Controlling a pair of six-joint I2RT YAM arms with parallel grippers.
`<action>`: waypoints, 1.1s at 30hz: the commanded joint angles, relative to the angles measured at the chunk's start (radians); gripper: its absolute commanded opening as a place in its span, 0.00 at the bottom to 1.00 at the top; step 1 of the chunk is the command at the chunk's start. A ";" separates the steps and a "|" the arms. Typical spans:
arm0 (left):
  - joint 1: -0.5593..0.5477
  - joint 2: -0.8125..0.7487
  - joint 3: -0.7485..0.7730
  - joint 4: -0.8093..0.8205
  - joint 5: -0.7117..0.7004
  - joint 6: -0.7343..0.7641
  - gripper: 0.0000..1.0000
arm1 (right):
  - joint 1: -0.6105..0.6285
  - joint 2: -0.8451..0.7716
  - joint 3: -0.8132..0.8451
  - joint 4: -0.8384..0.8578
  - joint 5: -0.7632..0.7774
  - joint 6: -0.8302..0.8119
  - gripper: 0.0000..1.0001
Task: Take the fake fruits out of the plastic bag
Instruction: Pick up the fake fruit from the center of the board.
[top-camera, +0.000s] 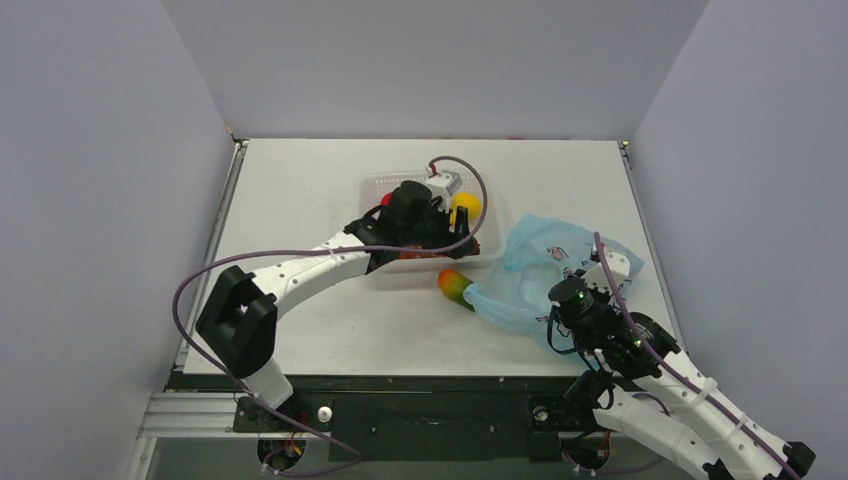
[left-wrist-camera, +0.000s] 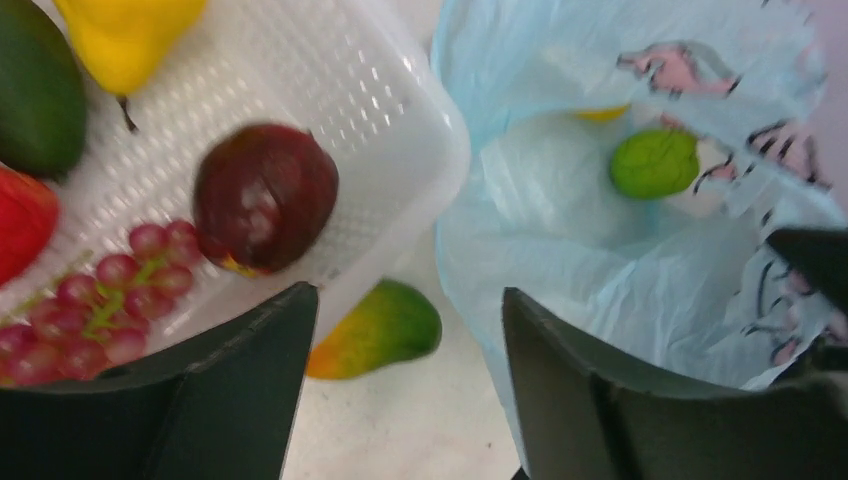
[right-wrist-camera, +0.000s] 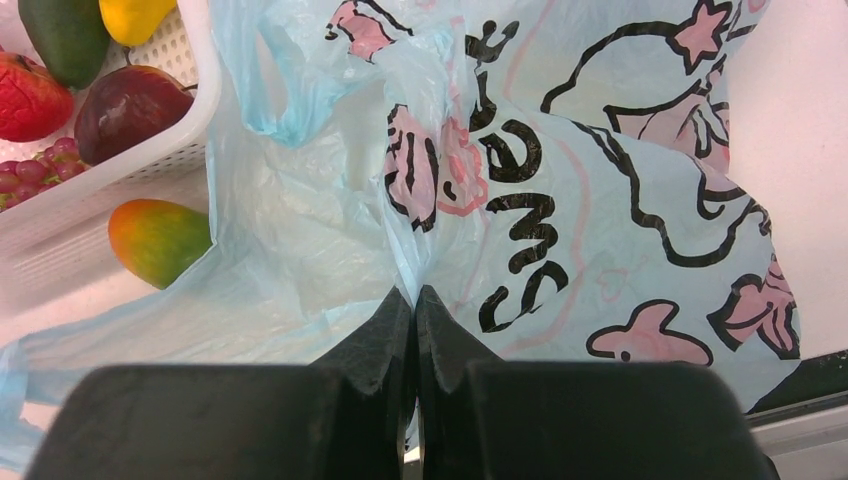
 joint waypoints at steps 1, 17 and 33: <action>-0.105 -0.089 -0.092 -0.036 -0.149 -0.040 0.71 | 0.002 -0.013 0.024 0.026 0.020 -0.008 0.00; -0.204 0.030 -0.356 0.145 -0.488 -0.918 0.97 | 0.000 -0.006 0.034 0.048 0.008 -0.028 0.00; -0.199 0.225 -0.367 0.362 -0.528 -1.164 0.88 | -0.001 -0.006 0.032 0.045 0.001 -0.044 0.00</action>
